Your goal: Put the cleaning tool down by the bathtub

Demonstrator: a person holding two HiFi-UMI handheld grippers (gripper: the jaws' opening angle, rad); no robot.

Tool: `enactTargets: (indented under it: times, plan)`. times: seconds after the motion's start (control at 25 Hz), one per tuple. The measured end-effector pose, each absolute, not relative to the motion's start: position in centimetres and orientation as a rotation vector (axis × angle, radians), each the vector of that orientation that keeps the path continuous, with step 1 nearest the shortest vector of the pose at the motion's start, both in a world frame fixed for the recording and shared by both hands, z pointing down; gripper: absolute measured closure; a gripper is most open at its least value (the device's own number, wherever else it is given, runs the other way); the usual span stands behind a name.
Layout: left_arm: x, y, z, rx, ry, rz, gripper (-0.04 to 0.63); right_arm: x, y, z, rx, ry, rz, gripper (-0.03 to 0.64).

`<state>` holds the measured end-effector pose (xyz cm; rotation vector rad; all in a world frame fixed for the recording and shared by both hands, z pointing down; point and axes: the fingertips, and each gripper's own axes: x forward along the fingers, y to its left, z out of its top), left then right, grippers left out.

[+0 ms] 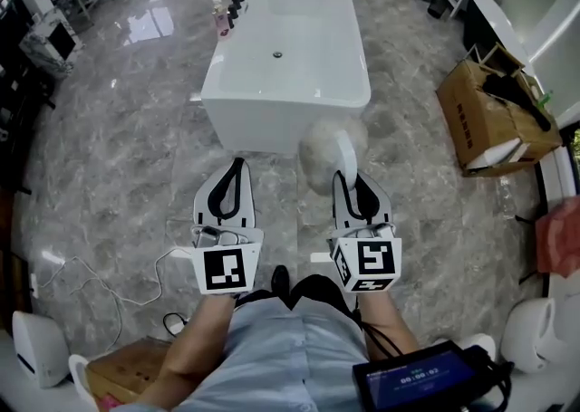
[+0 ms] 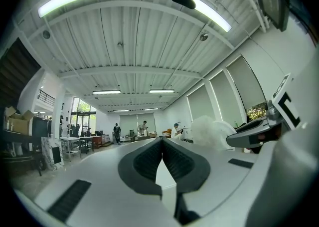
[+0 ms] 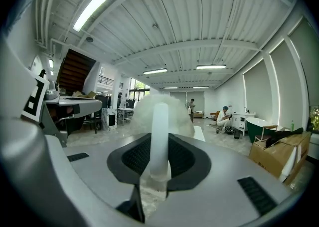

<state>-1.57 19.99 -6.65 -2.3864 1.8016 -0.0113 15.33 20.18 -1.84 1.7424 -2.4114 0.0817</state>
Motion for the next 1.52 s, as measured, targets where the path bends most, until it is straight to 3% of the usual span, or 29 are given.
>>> enactTargets:
  times: [0.96, 1.52]
  plan:
    - [5.9, -3.0, -4.4, -2.375, 1.851, -0.166, 0.58, 21.4, -2.4, 2.3, 1.617, -2.444, 0.197, 0.523]
    - [2.7, -8.7, -5.7, -2.231, 2.027, -0.143, 0.58, 17.5, -10.9, 1.4, 1.393, -2.549, 0.124, 0.523]
